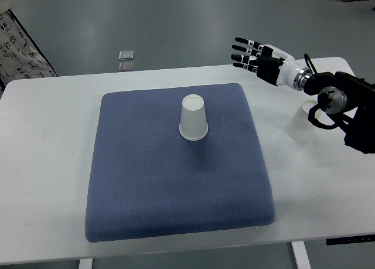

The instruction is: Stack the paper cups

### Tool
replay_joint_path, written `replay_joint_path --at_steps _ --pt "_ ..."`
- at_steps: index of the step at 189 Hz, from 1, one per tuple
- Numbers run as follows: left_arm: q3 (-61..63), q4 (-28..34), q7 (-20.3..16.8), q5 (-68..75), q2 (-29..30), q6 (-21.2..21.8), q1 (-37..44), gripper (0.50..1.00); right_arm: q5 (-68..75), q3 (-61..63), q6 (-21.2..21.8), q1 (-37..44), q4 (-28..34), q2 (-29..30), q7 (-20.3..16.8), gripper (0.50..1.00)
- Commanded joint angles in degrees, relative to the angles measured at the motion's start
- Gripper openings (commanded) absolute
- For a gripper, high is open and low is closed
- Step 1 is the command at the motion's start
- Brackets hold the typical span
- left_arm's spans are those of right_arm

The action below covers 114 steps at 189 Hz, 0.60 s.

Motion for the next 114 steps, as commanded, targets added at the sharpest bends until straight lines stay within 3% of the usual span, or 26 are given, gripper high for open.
replay_joint_path --at_steps 1,32,75,114 --pt "-0.11 -0.06 0.00 0.00 0.00 0.03 -0.05 1.000 -4.75 0.22 1.32 1.16 0.09 -1.83 0.13 0.917" --pt "-0.11 -0.06 0.00 0.00 0.00 0.03 -0.05 1.000 -12.22 -0.21 3.69 2.66 0.27 -4.20 0.13 0.915" --pt "-0.11 -0.06 0.00 0.00 0.00 0.03 -0.05 1.000 -38.40 -0.21 5.01 3.19 2.82 -9.82 1.00 0.915" --pt "-0.11 -0.06 0.00 0.00 0.00 0.03 -0.05 1.000 -51.50 -1.62 7.38 4.50 6.07 -14.57 2.06 0.915"
